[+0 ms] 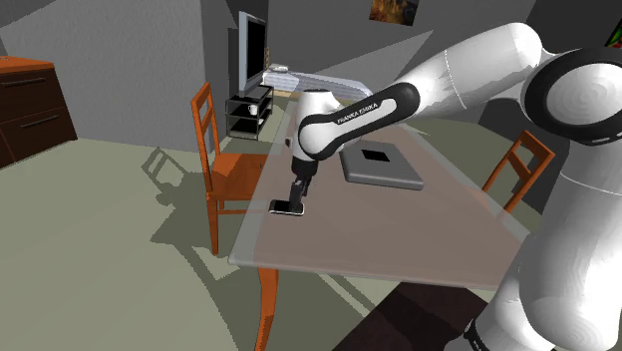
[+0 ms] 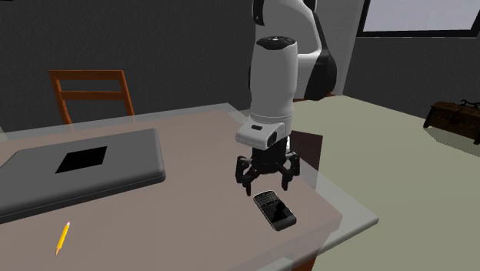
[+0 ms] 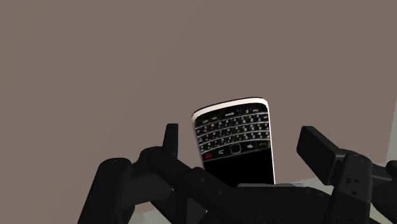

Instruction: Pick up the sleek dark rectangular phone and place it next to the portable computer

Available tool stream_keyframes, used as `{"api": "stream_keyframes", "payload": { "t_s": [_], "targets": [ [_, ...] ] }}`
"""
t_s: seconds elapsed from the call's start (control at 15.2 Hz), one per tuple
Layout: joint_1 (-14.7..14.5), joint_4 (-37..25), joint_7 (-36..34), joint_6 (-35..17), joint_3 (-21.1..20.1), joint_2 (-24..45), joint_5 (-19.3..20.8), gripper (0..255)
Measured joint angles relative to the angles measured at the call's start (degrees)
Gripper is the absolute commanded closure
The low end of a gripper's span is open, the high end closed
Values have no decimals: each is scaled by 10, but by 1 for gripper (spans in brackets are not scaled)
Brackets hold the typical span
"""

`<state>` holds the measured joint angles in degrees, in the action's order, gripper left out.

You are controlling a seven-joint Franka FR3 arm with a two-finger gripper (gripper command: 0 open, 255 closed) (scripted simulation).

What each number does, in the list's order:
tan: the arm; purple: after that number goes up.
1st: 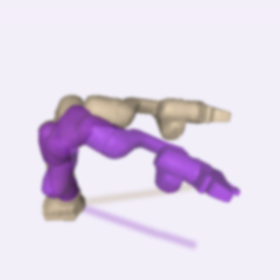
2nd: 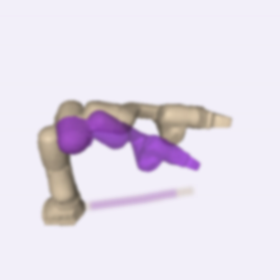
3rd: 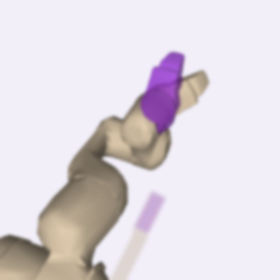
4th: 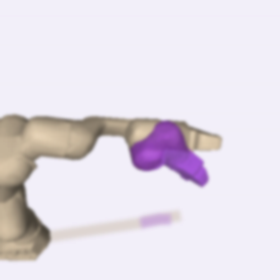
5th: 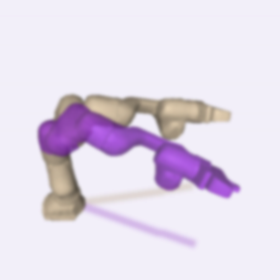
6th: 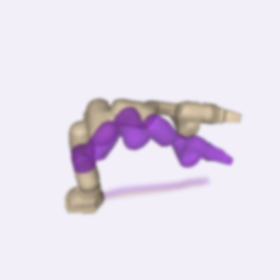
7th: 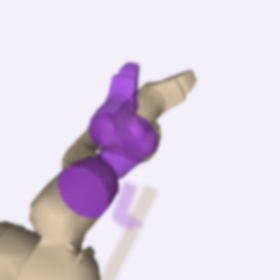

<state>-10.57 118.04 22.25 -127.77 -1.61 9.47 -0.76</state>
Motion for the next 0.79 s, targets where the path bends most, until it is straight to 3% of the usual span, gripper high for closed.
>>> {"api": "stream_keyframes", "payload": {
  "t_s": [0.66, 0.73, 0.79],
  "targets": [
    [0, 11, 0, -32, 0, 20, 1, 0],
    [0, 11, 0, -32, 0, 20, 1, 255],
    [0, 11, 0, -32, 0, 20, 1, 255]
  ]
}}
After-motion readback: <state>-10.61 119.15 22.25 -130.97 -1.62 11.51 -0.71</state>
